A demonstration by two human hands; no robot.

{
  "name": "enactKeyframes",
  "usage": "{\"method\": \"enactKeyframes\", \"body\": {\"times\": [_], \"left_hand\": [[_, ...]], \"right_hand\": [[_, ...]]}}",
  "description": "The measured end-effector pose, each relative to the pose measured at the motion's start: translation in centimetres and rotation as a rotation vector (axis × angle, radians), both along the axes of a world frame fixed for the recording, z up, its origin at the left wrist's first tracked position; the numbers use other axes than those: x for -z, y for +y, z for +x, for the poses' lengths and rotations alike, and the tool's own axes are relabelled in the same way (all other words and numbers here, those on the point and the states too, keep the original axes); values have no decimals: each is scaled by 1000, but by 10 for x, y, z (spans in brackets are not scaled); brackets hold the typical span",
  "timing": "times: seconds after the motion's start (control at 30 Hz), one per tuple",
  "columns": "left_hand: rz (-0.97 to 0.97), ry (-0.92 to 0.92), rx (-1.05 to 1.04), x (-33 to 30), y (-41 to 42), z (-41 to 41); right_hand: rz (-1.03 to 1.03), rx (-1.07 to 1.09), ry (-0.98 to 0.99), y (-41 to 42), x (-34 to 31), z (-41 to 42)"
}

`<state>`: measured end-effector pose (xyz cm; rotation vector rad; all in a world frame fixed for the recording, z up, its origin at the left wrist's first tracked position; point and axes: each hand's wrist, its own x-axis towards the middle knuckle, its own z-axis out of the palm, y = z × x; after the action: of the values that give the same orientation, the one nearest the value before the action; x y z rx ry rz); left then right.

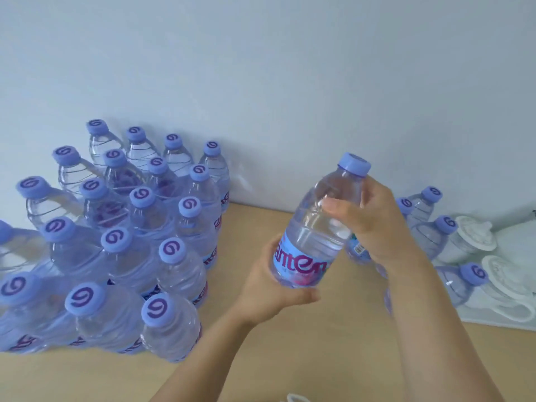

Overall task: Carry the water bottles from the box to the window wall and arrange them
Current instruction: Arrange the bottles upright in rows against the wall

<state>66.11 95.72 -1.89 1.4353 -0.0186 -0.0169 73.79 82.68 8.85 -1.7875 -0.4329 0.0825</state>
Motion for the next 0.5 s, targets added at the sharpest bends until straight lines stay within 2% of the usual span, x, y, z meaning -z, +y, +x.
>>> {"method": "enactKeyframes", "body": {"times": [0.07,0.13,0.2,0.23,0.3,0.4,0.5], "left_hand": [[11,22,33,0,-1,5],[43,72,-178,2,-14,9],[114,93,-391,4,-24,9],[136,86,-425,6,-27,10],[116,61,-360,10,-26,9],[-22,41,-171,11,-16,10],[36,80,-200,11,-8,20]], "right_hand": [[66,-80,49,5,-1,6],[49,-33,86,13,2,12],[-100,77,76,20,8,16],[-179,146,60,22,11,19],[-185,199,61,19,15,26],[48,29,161,12,19,34],[105,9,210,10,31,42]]}}
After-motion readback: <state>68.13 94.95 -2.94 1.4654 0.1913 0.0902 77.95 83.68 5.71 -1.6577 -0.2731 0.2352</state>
